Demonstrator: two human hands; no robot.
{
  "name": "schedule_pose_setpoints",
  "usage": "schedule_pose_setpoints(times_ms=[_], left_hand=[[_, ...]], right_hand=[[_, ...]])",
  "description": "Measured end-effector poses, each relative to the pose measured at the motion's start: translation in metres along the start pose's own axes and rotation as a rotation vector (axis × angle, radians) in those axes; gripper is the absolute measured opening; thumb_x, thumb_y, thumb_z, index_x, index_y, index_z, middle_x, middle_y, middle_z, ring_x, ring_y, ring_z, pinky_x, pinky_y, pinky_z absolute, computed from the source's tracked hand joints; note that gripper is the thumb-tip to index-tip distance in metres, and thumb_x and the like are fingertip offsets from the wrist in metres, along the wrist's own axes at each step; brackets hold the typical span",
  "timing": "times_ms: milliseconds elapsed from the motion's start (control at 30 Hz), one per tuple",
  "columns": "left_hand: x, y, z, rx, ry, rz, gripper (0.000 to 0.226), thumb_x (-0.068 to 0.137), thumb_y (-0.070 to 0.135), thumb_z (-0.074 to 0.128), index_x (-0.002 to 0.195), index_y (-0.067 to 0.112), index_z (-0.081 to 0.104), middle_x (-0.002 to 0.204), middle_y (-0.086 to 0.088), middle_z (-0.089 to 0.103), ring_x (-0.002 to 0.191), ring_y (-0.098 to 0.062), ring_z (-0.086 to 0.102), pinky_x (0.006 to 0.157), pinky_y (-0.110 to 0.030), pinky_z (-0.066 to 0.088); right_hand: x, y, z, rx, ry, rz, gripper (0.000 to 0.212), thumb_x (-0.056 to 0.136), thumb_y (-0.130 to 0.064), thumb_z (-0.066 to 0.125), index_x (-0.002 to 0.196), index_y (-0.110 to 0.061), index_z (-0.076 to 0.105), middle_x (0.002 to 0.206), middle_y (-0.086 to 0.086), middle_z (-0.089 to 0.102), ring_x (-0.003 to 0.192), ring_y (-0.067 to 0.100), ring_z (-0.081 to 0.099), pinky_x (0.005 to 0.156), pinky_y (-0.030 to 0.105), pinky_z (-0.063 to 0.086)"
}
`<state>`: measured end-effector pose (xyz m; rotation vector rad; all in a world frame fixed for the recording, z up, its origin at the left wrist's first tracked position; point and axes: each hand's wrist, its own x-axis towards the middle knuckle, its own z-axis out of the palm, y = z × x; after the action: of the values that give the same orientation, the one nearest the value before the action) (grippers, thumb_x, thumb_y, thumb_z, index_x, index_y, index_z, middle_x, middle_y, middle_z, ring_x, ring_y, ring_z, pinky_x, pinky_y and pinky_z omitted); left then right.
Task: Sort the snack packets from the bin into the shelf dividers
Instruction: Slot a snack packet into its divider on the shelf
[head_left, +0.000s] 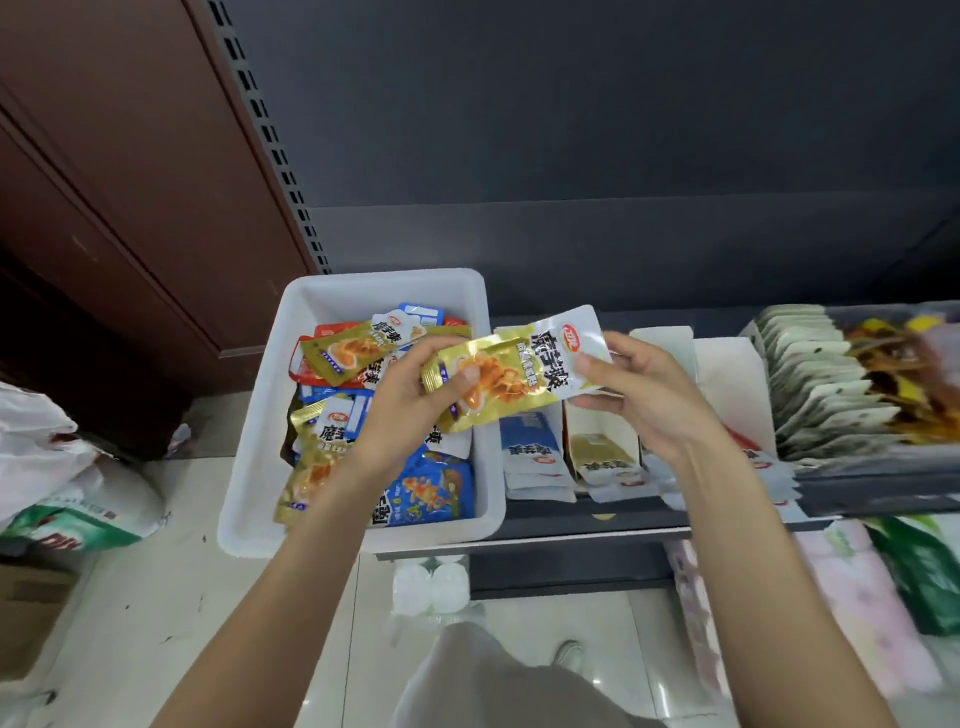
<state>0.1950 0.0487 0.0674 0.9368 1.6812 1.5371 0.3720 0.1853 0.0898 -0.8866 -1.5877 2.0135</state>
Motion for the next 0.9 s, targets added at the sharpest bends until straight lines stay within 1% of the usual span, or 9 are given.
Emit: schedule_pose_setpoints(times_ms=[100,200,300,400,500,567,667,800,900], left_hand=[[0.005,-0.005,0.028,0.103,-0.018,0.031,0.017,0.086,0.022,0.065,0.101,0.027,0.060,0.100,0.009,0.064,0.091,-0.005,0.063,0.068,-0.018,0.053],[0.012,-0.010,0.057,0.312,-0.043,0.180,0.004,0.083,0.027,0.069,0.084,0.026,0.066,0.083,0.014,0.068,0.078,-0.002,0.064,0.067,-0.022,0.054],[0.021,-0.018,0.081,0.622,-0.016,0.383,0.015,0.083,0.037,0.068,0.084,0.023,0.073,0.081,0.011,0.070,0.074,-0.003,0.063,0.063,-0.025,0.052],[0.029,-0.030,0.101,0.919,-0.057,0.536,0.012,0.084,0.030,0.069,0.090,0.022,0.076,0.087,0.005,0.073,0.081,-0.014,0.064,0.069,-0.027,0.048],[0.030,-0.044,0.107,0.985,-0.100,0.545,0.010,0.083,0.026,0.070,0.092,0.023,0.075,0.089,0.004,0.073,0.087,-0.018,0.063,0.077,-0.034,0.048],[0.028,-0.050,0.104,0.995,-0.110,0.536,0.011,0.082,0.027,0.071,0.092,0.024,0.074,0.091,0.004,0.072,0.093,-0.019,0.062,0.081,-0.034,0.044],[0.025,-0.057,0.100,1.059,-0.181,0.546,0.014,0.082,0.032,0.071,0.093,0.024,0.074,0.095,0.005,0.072,0.105,-0.020,0.060,0.093,-0.038,0.040],[0.018,-0.064,0.098,1.077,-0.298,0.513,0.024,0.087,0.040,0.062,0.102,0.024,0.072,0.106,0.002,0.071,0.124,-0.017,0.048,0.112,-0.039,0.020],[0.014,-0.067,0.098,1.096,-0.385,0.443,0.035,0.090,0.048,0.054,0.114,0.027,0.067,0.120,0.000,0.065,0.130,-0.012,0.040,0.115,-0.034,0.012]], right_hand=[[-0.014,0.005,-0.017,-0.129,0.165,-0.089,0.016,0.088,-0.013,0.063,0.104,-0.015,0.068,0.090,-0.006,0.073,0.080,0.010,0.067,0.055,0.021,0.051],[-0.032,0.004,-0.035,-0.208,0.408,-0.331,0.009,0.090,-0.012,0.062,0.095,-0.015,0.069,0.077,-0.012,0.069,0.070,0.005,0.062,0.054,0.021,0.051],[-0.051,0.009,-0.051,-0.445,0.504,-0.579,0.011,0.090,-0.009,0.062,0.095,-0.016,0.070,0.080,-0.018,0.068,0.076,0.000,0.063,0.067,0.018,0.051],[-0.055,0.029,-0.063,-0.760,0.533,-0.688,0.010,0.090,-0.008,0.063,0.096,-0.008,0.072,0.090,-0.009,0.069,0.083,0.003,0.064,0.074,0.019,0.052],[-0.046,0.056,-0.067,-0.900,0.466,-0.715,0.013,0.091,-0.013,0.060,0.096,-0.009,0.072,0.091,-0.005,0.070,0.079,0.005,0.063,0.072,0.018,0.051],[-0.038,0.071,-0.066,-1.003,0.390,-0.704,0.014,0.088,-0.007,0.061,0.097,-0.011,0.071,0.091,-0.001,0.072,0.077,0.009,0.065,0.071,0.018,0.050],[-0.026,0.083,-0.067,-1.239,0.242,-0.623,0.026,0.080,0.004,0.066,0.098,-0.015,0.070,0.087,0.001,0.073,0.074,0.019,0.068,0.065,0.025,0.051],[-0.017,0.085,-0.069,-1.465,0.092,-0.571,0.025,0.076,0.000,0.065,0.095,-0.016,0.071,0.077,0.003,0.070,0.081,0.022,0.063,0.075,0.034,0.047],[-0.021,0.081,-0.072,-1.498,0.022,-0.466,0.029,0.082,-0.015,0.050,0.102,-0.016,0.071,0.090,0.003,0.070,0.096,0.020,0.059,0.088,0.035,0.040]])
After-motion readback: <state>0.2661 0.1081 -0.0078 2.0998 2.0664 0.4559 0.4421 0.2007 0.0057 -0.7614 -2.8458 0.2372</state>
